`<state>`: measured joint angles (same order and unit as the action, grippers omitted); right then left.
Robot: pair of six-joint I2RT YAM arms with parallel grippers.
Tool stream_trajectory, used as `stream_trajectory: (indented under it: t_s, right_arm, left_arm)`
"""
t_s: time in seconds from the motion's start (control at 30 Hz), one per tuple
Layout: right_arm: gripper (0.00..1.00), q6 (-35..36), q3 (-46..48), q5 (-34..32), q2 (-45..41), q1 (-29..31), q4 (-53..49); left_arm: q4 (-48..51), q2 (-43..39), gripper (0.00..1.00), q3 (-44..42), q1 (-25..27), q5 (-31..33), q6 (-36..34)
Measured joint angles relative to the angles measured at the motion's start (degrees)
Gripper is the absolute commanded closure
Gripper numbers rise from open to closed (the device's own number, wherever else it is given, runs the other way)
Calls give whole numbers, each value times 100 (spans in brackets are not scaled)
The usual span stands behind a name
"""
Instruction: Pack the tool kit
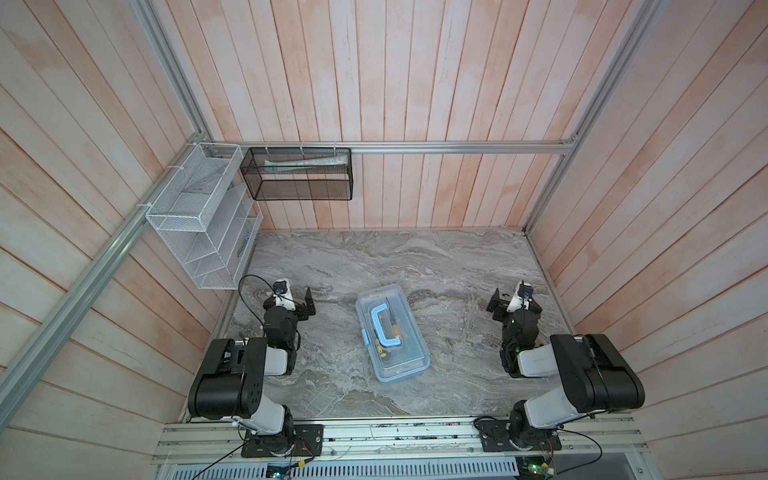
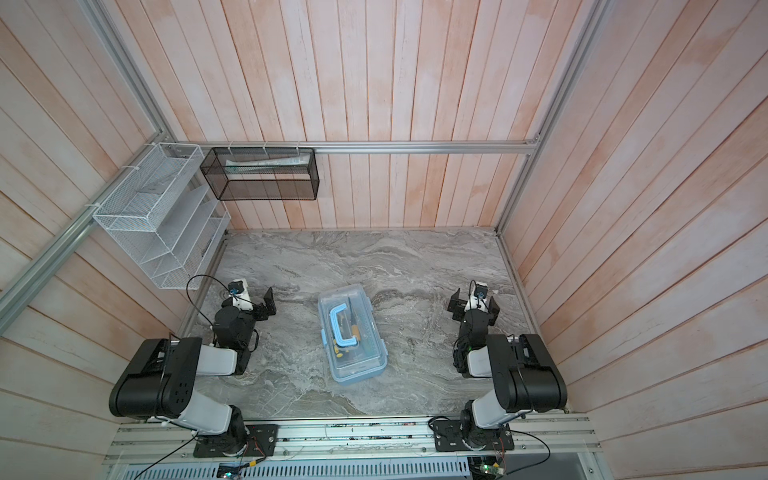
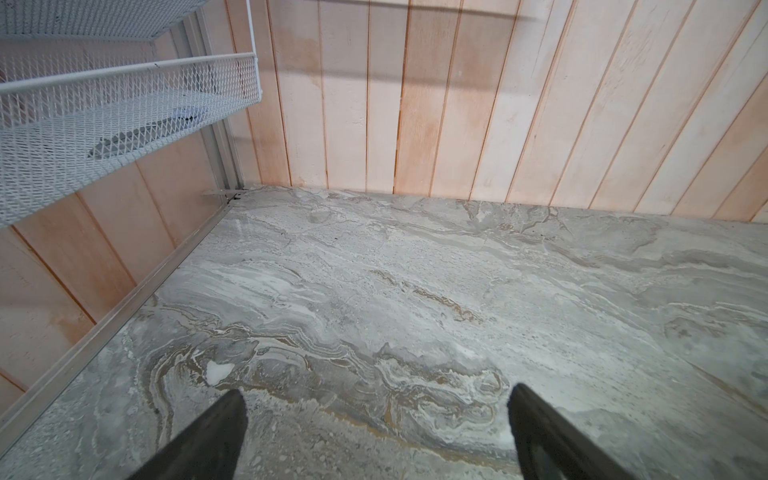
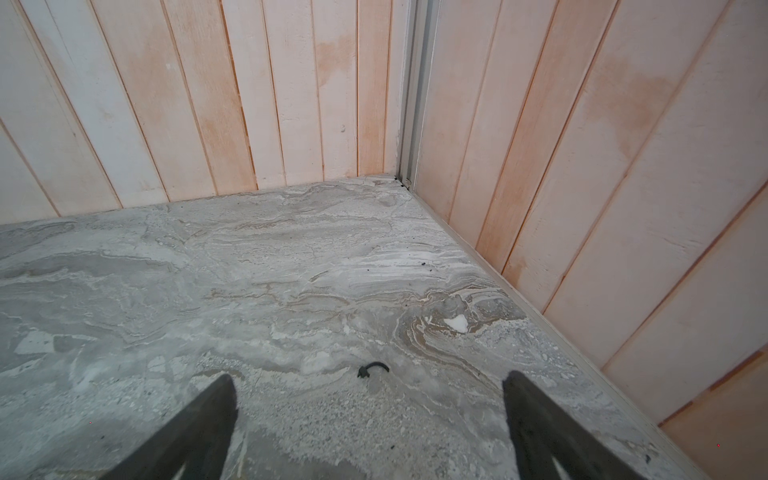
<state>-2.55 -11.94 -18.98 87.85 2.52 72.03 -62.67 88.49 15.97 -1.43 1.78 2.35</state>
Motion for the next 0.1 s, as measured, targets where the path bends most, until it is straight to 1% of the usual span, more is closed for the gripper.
stream_trajectory:
  t_s: [0.1]
  right_arm:
    - [2,2,0,0,2,0,0]
  left_arm:
    - [13,0,0,0,0,0,0]
